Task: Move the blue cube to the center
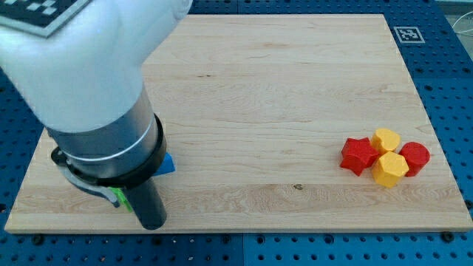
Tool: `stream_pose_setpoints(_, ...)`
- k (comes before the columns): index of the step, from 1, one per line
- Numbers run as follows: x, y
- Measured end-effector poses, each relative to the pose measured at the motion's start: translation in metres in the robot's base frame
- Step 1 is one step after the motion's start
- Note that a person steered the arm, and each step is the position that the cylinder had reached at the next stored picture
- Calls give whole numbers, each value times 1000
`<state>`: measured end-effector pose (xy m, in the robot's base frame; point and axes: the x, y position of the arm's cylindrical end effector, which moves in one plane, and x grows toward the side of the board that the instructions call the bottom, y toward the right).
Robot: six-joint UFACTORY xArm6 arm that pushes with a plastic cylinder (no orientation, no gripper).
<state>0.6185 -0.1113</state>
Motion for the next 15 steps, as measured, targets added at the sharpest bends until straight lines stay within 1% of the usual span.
stream_pose_setpoints(1, -11, -29)
stream_pose_setpoints(2, -44, -55)
stream_pose_setpoints(3, -80, -55)
stream_pose_setpoints(4, -63, -77)
stream_pose_setpoints(5, -90, -106)
stream_pose_setpoints(6, -127, -118)
stream_pose_setpoints(7, -148, -101)
stream_pose_setpoints(8, -154, -59)
stream_pose_setpoints(9, -142, -28)
stream_pose_setpoints(10, -135, 28)
stream_pose_setpoints(11, -148, 71)
stream_pose_setpoints(12, -159, 65)
stream_pose_setpoints(13, -166, 42)
stream_pose_setpoints(14, -197, 40)
stream_pose_setpoints(15, -190, 40)
